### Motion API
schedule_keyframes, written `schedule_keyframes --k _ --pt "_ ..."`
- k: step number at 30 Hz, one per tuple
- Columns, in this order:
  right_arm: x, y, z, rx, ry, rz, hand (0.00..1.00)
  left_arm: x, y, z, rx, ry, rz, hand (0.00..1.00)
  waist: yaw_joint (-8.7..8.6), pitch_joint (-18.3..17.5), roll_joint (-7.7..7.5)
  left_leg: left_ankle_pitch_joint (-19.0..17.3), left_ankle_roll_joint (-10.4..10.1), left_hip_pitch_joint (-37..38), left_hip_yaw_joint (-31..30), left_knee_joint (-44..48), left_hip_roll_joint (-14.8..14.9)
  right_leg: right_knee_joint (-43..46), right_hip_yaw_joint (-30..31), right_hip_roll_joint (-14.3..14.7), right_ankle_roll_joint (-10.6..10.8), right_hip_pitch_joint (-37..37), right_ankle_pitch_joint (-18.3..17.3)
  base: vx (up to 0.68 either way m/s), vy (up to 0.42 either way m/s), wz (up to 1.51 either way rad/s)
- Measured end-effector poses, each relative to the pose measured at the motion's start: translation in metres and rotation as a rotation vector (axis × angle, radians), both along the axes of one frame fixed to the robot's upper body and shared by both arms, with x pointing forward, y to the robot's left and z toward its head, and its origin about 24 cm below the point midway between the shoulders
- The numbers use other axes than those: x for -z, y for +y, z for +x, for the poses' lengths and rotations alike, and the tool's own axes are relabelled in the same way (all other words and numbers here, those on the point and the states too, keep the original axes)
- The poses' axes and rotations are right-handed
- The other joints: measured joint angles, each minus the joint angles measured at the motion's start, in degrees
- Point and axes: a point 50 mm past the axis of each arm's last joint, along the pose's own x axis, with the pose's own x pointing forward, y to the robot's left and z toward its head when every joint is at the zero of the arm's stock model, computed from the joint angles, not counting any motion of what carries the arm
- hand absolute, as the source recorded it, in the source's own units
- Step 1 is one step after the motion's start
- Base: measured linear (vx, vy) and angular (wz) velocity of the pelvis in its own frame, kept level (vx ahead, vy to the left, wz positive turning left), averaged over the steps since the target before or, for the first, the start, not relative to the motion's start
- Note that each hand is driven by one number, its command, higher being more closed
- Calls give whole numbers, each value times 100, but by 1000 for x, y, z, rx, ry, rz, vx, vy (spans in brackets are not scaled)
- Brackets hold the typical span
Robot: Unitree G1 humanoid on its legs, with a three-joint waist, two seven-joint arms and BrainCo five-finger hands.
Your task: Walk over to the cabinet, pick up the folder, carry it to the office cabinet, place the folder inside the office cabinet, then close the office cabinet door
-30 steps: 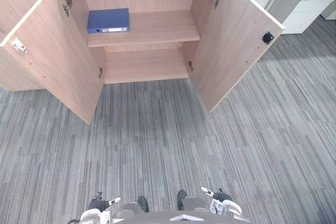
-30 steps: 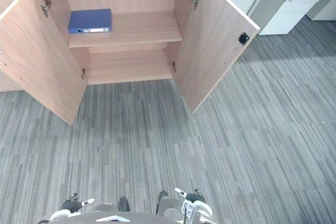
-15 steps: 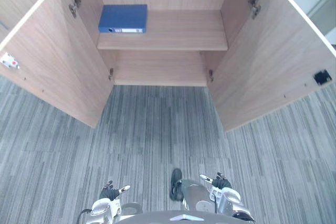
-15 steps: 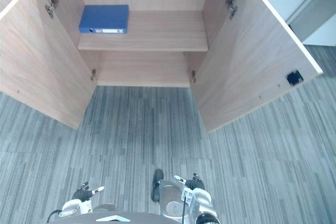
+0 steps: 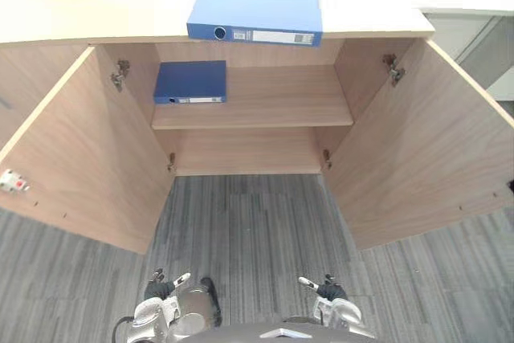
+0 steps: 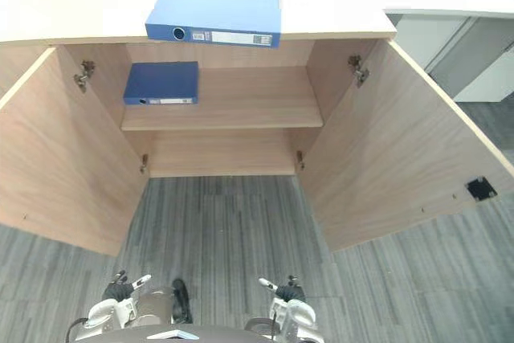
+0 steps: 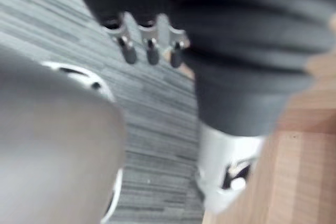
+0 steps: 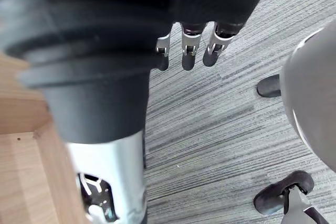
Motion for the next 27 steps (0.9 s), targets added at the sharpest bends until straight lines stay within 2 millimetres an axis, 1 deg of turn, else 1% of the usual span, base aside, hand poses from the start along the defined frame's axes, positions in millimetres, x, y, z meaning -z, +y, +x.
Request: schedule_keyframes --k 2,3,4,5,6,7,8,10,11,12,13,14,15,17,19,20,21,22,23,24,25,26,27 --pt "0 0 2 -3 -2 -1 0 3 0 -4 2 25 -5 0 17 2 21 -95 38 392 224 -203 -65 736 104 -137 37 -222 61 279 203 -55" --pt "-2 -1 6 -6 -12 -4 0 4 -1 -7 10 42 -9 0 -13 9 76 -107 67 674 292 -389 -93 1473 158 -202 47 -502 193 397 237 -45" --pt "-3 -2 10 -13 -25 -7 0 6 -3 -8 42 57 -7 0 -90 54 200 -134 111 1016 349 -658 -102 2693 187 -241 97 -1081 26 337 186 -32" --pt "-4 -2 11 -14 -27 -8 0 6 -4 -8 50 60 -8 0 -102 53 201 -133 111 1065 348 -712 -105 2853 180 -237 94 -1157 -36 255 72 -9" --pt "-5 -2 16 -24 -38 -13 0 7 -6 -9 70 71 -9 0 -145 52 200 -130 106 1306 349 -913 -110 3256 58 -192 -14 -1462 -281 194 7 9" --pt "-6 -2 17 -34 -41 -16 0 7 -8 -9 79 74 -10 0 -173 54 207 -111 74 1522 350 -1088 -105 3300 -90 -108 -109 -1724 -438 246 -5 13" --pt "-6 -2 18 -36 -43 -16 0 7 -8 -9 79 74 -11 0 -198 54 207 -96 48 1610 345 -1172 -103 3207 -154 -64 -141 -1846 -478 255 -61 18" --pt "-8 -4 21 -37 -56 -24 0 7 -10 -7 80 69 -15 0 -246 60 225 -67 -2 1827 324 -1350 -86 2674 -289 100 -180 -2191 -441 249 -109 18" --pt "-8 -5 22 -39 -56 -29 0 7 -10 -8 79 73 -14 0 -285 59 227 -48 -79 1931 267 -1438 -87 2048 -283 216 -238 -2336 -207 298 -164 35" --pt "-7 -6 17 -36 -42 -31 0 8 -8 -11 76 80 -8 0 -323 42 138 -79 -279 2043 135 -1522 -188 1182 -217 261 -319 -2300 658 369 -215 48" --pt "-6 -9 15 -31 -37 -34 0 8 -8 -10 73 81 -9 0 -360 67 158 -125 -395 2126 -5 -1575 -193 1283 -235 297 -382 -2239 796 359 -220 36" --pt "-7 -21 13 -29 -25 -65 0 10 -18 -12 71 90 -38 0 -316 -4 439 -78 -458 2175 -119 -1698 -17 1333 -288 441 -428 -2218 700 363 -238 13" --pt "-7 -27 11 -18 -21 -76 0 12 -27 -13 65 94 -65 0 -292 0 534 -63 -477 2231 -137 -1763 62 1346 -354 515 -462 -2224 534 237 -157 2" --pt "-7 -32 7 -5 -11 -84 0 11 -33 -10 59 85 -81 0 -346 -22 683 31 -523 2271 -212 -1750 199 1351 -512 592 -534 -2078 364 269 -218 29" --pt "-5 -31 1 -3 4 -80 0 10 -33 -5 50 71 -83 0 -367 18 594 89 -533 2214 -380 -1305 361 1199 -672 641 -565 -1719 237 226 -229 49" --pt "-3 -26 -1 -6 14 -65 0 7 -30 0 41 43 -74 0 -347 57 513 85 -537 1960 -486 -500 509 1093 -734 636 -574 -1442 166 108 -145 38" --pt "-2 -24 -3 -10 20 -62 0 5 -29 4 37 23 -71 0 -292 81 420 61 -543 1664 -545 238 655 990 -775 653 -590 -1295 144 139 -129 23" --pt "-2 -24 -4 -12 25 -61 0 2 -29 8 34 0 -69 0 -214 73 423 0 -550 1334 -586 967 806 918 -792 670 -609 -1162 140 79 -51 -1" --pt "-1 -24 -5 -12 26 -62 0 2 -30 9 32 -4 -71 0 -189 67 424 -31 -547 1194 -572 1162 831 881 -801 670 -612 -1115 141 137 -3 -11" --pt "-2 -24 -5 -9 26 -62 0 2 -31 9 26 -5 -74 0 -201 48 450 -114 -466 1017 -535 1237 831 790 -794 669 -602 -1032 148 129 57 -15" --pt "-1 -25 -5 -4 28 -61 0 2 -30 9 20 -7 -75 0 -203 36 459 -226 -433 873 -456 1086 821 738 -741 664 -586 -983 160 129 57 -12" --pt "-1 -25 -5 -3 29 -61 0 2 -30 9 19 -7 -75 0 -203 34 461 -242 -435 865 -447 1043 819 731 -737 662 -577 -977 166 109 90 -25" --pt "-1 -25 -6 0 32 -61 0 2 -30 9 13 -8 -75 0 -187 22 458 -270 -420 775 -444 497 720 703 -647 619 -530 -925 182 126 179 -29"
